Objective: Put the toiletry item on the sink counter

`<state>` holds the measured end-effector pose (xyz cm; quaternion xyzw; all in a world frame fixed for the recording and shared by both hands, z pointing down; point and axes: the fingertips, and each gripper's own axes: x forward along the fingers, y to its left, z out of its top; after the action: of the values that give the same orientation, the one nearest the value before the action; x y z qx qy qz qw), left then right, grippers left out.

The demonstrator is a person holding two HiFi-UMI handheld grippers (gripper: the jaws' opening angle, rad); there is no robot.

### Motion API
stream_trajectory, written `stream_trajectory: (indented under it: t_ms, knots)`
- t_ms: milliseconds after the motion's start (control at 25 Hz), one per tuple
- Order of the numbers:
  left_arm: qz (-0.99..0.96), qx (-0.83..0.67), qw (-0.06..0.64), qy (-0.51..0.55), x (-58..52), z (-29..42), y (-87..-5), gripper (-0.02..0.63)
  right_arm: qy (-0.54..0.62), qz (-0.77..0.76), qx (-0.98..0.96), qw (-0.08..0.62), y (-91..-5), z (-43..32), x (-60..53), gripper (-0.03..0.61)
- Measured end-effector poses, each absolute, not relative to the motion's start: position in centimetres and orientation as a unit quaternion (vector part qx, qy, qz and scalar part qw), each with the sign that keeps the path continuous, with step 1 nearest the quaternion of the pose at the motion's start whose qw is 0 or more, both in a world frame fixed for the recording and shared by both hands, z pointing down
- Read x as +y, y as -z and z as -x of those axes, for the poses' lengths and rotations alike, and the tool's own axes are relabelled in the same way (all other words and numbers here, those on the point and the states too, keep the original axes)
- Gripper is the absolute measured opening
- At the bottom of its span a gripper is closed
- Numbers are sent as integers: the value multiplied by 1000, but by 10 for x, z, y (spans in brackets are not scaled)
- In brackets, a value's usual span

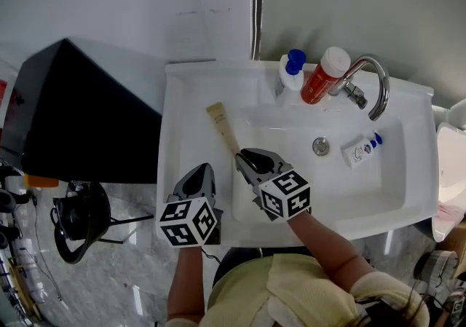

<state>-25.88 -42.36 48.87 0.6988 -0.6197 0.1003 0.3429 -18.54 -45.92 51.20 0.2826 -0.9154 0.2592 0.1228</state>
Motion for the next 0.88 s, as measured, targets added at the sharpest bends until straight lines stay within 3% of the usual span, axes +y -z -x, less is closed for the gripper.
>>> stream_trajectory:
  t_ms: [880]
  knots:
    - [-689, -623, 357, -100, -424, 270, -497, 38, -246, -243, -926, 148, -538, 206, -455, 71]
